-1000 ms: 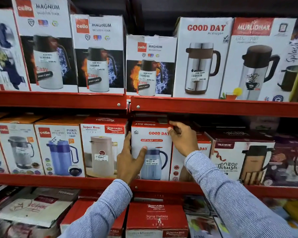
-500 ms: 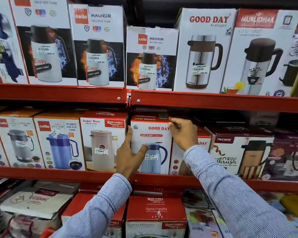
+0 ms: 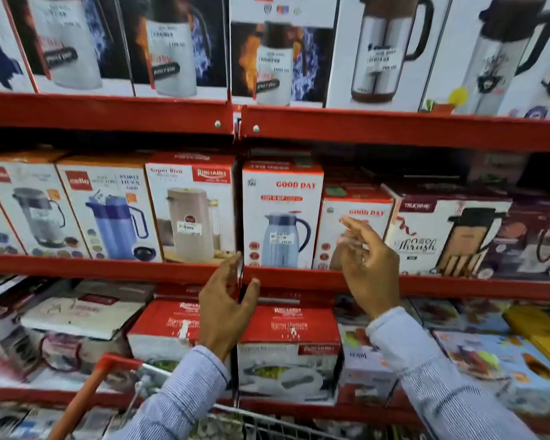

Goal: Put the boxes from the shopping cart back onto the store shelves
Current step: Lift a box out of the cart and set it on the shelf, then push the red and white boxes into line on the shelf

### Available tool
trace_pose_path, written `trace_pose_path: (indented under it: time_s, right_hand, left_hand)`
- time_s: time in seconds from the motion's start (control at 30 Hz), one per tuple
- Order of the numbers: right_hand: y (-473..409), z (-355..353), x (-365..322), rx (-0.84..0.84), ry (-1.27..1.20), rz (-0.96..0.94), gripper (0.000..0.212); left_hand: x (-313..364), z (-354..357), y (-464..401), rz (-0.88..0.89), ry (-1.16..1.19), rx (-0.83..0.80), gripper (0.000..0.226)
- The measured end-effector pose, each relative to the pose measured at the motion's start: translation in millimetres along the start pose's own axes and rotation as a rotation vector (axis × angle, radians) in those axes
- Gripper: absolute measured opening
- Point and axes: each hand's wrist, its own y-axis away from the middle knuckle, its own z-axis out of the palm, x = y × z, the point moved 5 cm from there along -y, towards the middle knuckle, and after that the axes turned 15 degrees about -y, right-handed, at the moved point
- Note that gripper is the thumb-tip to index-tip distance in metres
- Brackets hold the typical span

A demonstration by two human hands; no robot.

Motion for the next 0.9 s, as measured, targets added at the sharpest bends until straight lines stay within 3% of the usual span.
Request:
trace_pose_path:
  time_s: [0.23,0.43,0.57,0.73,0.9]
  right_hand:
    - [114.6,-17.4,97.5,-0.044,0.109,0.418,0.044]
    - [157.0,-10.2,143.3,-0.165,0.196,0.778,0.062]
    - [162.1,-3.7,142.7,-0.184,0.138,0.834,0.046]
    - [163.9,-4.6,137.2,-0.120,0.046,0.864,0.051]
    - [168.5,-5.2,134.8,-0.095,0.026,0.836,0.041]
  left_hand:
    - [-79.0,30.0,85.5,-0.307,-0.144,-0.243,0.040]
    - [-93.1,51.0,105.9,-0.365,-0.213,-0.377,0.046]
    - [-92.5,57.1,108.7,-0.373,-0.206,-0.412,0.057]
    - [-98.6,65.2,111.7,-0.382,-0.186,-0.474,0.077]
    - [-101.2,64.5,108.7,-0.364,-0.183,-0.499,0.082]
